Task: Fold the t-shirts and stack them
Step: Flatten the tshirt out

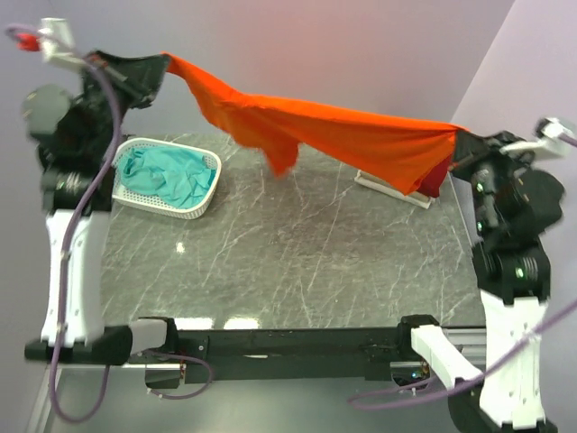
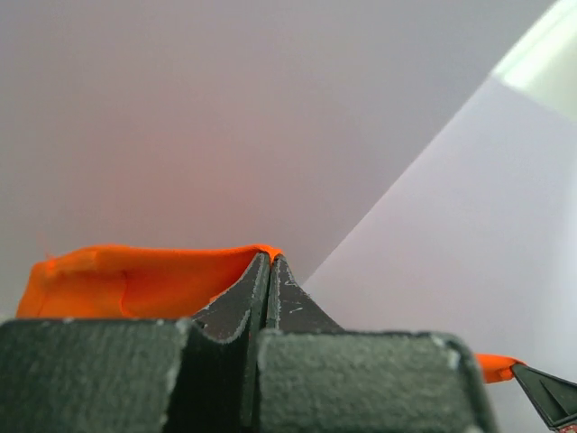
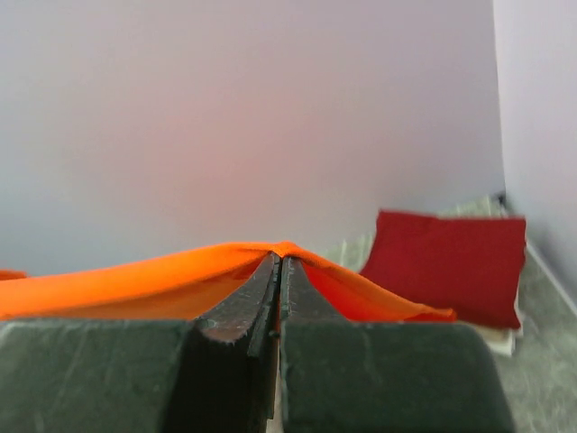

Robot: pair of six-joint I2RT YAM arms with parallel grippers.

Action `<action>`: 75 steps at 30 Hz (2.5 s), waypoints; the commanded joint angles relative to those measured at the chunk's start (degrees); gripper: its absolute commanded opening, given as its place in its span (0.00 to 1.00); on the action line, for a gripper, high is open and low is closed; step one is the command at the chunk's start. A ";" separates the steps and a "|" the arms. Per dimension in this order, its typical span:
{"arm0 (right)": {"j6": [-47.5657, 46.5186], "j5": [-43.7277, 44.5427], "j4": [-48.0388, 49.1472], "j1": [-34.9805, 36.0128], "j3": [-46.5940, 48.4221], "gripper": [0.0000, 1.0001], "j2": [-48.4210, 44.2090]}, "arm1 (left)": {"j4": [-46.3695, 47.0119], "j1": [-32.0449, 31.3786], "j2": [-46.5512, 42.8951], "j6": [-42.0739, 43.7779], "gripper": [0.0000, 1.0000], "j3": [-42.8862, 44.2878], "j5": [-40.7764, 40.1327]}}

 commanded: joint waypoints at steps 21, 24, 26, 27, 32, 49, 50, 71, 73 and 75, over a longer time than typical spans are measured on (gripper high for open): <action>-1.44 5.68 8.66 -1.24 -4.83 0.00 -0.33 | 14.43 -0.44 3.70 -1.26 0.01 -1.61 3.13; 0.22 0.95 13.83 -4.57 -13.19 0.00 5.38 | 12.77 -3.07 15.21 -0.48 0.01 -2.15 5.95; 1.02 -2.91 17.01 -7.22 -18.10 0.00 10.90 | 9.18 -5.52 24.40 2.16 0.05 -0.57 6.74; 1.11 -3.55 19.29 -7.84 -19.00 0.00 13.02 | 8.11 -6.32 27.33 3.03 0.14 1.00 6.74; 1.46 -10.40 18.88 -11.44 -15.34 0.68 31.01 | 5.20 -10.28 38.60 5.85 0.84 3.13 3.76; 5.68 -12.87 5.08 -11.45 -25.24 0.75 33.87 | -2.10 -14.94 28.33 5.06 0.93 -23.76 -5.12; 5.85 -13.04 4.81 -11.36 -26.29 0.73 33.87 | -2.01 -14.94 28.77 5.06 0.93 -24.55 -5.12; 6.74 -10.76 3.40 -11.45 -33.86 0.51 39.94 | -2.45 -13.98 33.60 3.31 0.93 -32.38 -5.30; 6.56 -10.41 3.23 -11.45 -33.95 0.50 40.55 | -2.36 -13.98 33.60 3.31 0.93 -32.47 -5.12; 6.38 -9.71 3.31 -11.45 -34.04 0.49 40.99 | -2.45 -13.80 33.52 3.39 0.93 -32.47 -5.21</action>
